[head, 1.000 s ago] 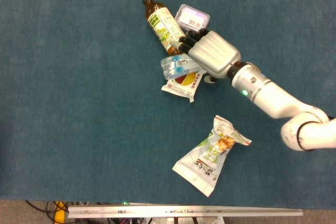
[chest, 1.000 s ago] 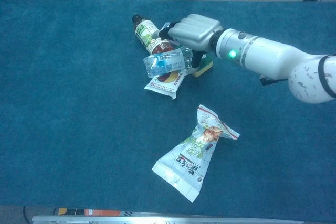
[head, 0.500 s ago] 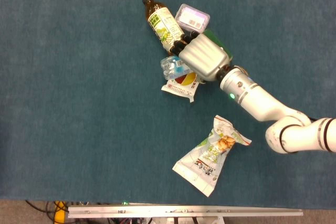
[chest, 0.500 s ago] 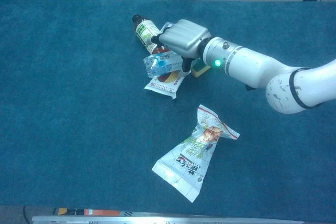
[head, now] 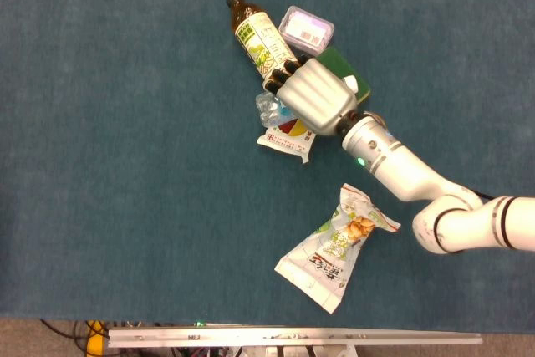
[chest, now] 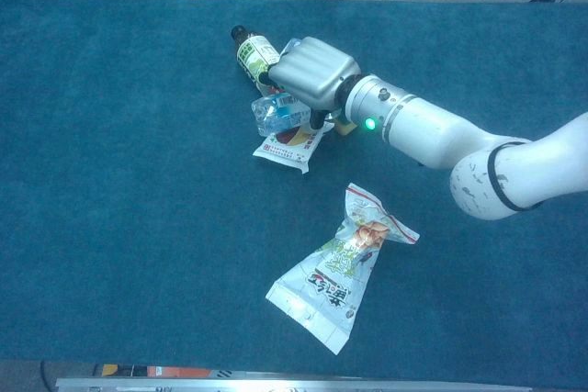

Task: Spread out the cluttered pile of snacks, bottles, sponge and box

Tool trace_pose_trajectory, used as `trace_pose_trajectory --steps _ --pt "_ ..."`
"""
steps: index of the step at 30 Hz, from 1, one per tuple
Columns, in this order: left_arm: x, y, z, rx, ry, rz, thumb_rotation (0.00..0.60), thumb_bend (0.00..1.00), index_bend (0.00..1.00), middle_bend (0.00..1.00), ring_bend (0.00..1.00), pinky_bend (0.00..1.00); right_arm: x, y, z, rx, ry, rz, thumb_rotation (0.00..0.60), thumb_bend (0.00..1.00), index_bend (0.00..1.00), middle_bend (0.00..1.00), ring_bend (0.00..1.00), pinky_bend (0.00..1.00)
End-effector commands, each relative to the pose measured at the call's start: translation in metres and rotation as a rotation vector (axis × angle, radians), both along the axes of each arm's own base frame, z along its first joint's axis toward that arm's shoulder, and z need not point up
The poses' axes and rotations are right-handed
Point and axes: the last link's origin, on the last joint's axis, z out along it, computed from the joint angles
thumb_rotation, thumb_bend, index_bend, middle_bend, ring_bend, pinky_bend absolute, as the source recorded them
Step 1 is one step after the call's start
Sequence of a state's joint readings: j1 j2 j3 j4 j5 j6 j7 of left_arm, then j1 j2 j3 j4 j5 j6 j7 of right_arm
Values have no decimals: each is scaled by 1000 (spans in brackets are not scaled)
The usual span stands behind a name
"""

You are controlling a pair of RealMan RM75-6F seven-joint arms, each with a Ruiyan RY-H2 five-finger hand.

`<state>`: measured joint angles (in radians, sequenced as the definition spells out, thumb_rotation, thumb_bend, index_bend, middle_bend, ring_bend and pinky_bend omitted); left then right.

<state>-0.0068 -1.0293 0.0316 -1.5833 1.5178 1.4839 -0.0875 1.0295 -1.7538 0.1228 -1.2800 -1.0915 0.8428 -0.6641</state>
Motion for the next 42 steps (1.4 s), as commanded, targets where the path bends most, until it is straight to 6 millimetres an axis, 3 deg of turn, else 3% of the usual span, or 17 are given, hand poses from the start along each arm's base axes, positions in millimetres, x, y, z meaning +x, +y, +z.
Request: trace_pose_trajectory --steps 1,6,24,30,35,42 --pt "0 0 0 -1 -1 2 600 261 137 123 85 129 3 1 -2 -13 -14 10 600 160 357 383 326 408" --pt "-2 -1 0 -12 -3 16 600 261 137 122 85 129 4 2 -5 -25 -13 27 600 166 409 398 353 438" --pt "-5 -2 -1 -33 -19 32 600 261 137 122 85 129 8 13 -20 -9 58 101 600 173 421 405 367 439" --pt "-5 -2 -1 -35 -20 33 600 261 137 122 85 129 10 12 -23 -22 48 101 600 213 546 460 441 515" --pt "-5 -3 0 -34 -21 33 600 261 137 122 85 129 15 9 -19 -33 -5 85 600 228 636 516 502 594" --pt "-4 -3 1 -31 -20 24 600 261 137 121 85 129 26 11 -4 -17 -108 66 600 251 645 529 518 611"
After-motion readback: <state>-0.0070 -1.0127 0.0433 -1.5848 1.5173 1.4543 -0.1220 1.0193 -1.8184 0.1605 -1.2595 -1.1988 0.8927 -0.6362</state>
